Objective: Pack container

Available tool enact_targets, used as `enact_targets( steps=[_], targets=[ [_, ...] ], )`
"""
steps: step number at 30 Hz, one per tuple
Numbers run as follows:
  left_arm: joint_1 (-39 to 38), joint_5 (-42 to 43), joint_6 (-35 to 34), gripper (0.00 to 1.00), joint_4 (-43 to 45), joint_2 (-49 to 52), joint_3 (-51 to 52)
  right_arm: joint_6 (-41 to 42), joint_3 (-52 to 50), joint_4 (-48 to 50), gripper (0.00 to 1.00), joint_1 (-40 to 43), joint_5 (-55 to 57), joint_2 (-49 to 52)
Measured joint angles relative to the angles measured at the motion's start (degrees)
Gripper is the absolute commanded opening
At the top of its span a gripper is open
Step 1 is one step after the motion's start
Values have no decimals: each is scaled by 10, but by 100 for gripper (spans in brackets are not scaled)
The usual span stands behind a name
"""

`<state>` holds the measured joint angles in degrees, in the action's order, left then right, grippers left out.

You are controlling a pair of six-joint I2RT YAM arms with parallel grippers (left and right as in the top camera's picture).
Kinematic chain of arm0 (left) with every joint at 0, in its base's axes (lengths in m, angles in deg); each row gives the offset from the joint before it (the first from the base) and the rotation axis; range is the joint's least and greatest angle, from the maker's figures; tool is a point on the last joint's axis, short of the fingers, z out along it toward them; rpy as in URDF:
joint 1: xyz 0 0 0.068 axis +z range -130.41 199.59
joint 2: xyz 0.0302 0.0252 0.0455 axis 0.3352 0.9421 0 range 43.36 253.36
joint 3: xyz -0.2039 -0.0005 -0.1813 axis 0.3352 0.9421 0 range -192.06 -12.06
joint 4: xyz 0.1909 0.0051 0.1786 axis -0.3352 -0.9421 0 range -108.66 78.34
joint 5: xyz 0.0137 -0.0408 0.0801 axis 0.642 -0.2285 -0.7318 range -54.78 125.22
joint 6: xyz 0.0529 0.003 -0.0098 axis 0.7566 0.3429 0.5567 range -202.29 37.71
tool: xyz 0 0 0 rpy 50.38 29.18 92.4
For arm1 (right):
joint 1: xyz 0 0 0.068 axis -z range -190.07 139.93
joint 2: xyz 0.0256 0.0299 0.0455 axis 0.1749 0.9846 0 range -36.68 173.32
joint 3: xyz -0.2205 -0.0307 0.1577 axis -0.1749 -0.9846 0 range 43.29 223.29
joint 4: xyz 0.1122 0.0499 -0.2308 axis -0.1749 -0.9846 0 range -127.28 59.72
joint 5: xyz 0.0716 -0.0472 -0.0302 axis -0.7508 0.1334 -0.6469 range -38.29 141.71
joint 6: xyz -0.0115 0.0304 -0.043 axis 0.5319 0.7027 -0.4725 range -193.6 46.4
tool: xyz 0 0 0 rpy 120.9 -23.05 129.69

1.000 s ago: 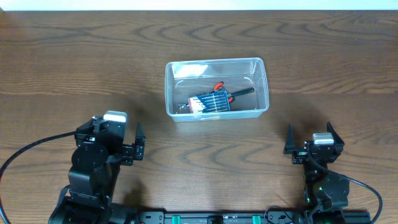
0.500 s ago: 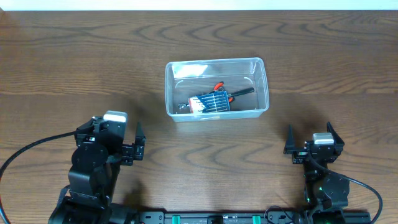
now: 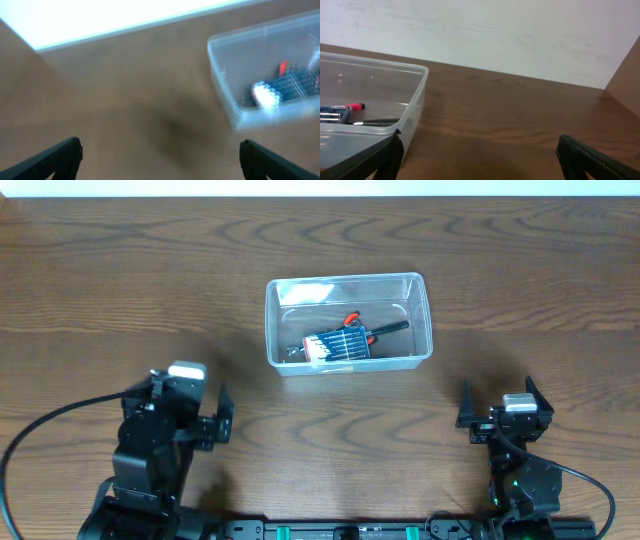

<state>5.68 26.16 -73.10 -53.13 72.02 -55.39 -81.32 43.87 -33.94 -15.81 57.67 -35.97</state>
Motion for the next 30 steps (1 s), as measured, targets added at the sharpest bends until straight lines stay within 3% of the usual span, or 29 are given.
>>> enact_targets(
  steps=[5,11,16,24,30],
  targets=[
    [39,39,-15,98,-112,-51,9,0,0,0,99,0,0,0],
    [69,66,-19,98,-79,-195,52,0,0,0,99,0,0,0],
    [78,71,-19,98,45,-278,145,0,0,0,99,0,0,0],
    [85,70,-19,98,355,-281,318,0,0,0,99,0,0,0],
    [104,63,-19,98,462,-281,404,0,0,0,99,0,0,0]
  ],
)
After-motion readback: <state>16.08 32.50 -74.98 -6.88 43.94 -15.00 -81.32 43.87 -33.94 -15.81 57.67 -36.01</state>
